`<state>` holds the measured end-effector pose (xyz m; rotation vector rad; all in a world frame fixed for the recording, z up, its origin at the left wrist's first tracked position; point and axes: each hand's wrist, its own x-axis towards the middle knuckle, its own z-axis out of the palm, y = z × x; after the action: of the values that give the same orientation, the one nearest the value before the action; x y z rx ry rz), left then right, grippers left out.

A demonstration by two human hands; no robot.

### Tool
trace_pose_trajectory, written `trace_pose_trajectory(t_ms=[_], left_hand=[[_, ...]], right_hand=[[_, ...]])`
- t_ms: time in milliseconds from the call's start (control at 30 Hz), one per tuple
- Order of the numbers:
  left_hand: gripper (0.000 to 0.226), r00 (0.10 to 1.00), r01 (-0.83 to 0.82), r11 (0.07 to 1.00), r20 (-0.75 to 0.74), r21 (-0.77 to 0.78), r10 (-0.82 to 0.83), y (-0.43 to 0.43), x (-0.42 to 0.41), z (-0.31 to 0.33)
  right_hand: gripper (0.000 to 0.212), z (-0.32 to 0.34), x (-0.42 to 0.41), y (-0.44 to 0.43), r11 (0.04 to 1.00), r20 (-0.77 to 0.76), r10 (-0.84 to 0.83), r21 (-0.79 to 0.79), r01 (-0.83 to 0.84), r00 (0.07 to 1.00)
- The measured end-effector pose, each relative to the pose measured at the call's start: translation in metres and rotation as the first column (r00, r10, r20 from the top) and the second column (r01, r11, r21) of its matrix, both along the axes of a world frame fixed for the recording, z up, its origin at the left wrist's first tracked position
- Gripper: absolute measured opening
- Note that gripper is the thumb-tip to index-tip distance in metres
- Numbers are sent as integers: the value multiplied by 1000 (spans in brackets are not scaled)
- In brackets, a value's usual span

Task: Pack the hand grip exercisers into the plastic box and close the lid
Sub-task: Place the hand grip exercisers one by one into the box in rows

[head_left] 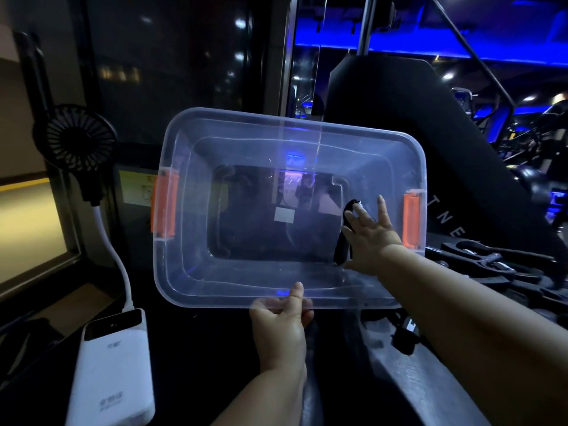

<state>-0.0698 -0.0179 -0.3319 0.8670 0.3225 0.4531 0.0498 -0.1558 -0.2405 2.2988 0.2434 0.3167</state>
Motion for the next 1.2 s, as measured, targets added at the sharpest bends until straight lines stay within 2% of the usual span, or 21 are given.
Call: trace_pose_trajectory(t_ms=[167,300,433,600,667,767,833,933,1067,1200], left_hand=[[28,1000,-1,1000,-4,8,1,0,-1,0],[29,1000,-2,999,-4,33,3,1,0,-1],[31,1000,-2,998,-20,66,3,0,0,-1],[28,1000,-6,994,-6,105,6,0,0,-1],[27,1000,-7,993,4,116,6,0,-1,0],[27,1000,-3,992,4,129,2,0,-3,1],[27,1000,4,990,-1,138,-3,-1,-4,2],[29,1000,8,989,-3,145,-7,-1,-5,2],[29,1000,8,987,-16,162,-5,-1,-5,2],[28,1000,2,984,-22,179,2,-1,-5,1]], right_hand=[[86,0,-1,-1,999,27,15,50,-16,1000],[81,0,-10,-5,971,89,75,218,-93,993],[73,-11,-33,-15,937,137,148,298,-183,980],[65,-12,-65,-23,855,187,179,455,-247,966],[56,-13,-80,-28,802,273,205,504,-321,940],[37,-19,-101,-46,636,500,201,588,-500,843],[35,-25,-110,-63,537,584,133,637,-553,801],[31,-39,-116,-92,513,563,-53,724,-461,825],[41,-53,-116,-119,493,326,-365,862,-116,872],[50,-59,-116,-134,485,200,-436,874,42,877]])
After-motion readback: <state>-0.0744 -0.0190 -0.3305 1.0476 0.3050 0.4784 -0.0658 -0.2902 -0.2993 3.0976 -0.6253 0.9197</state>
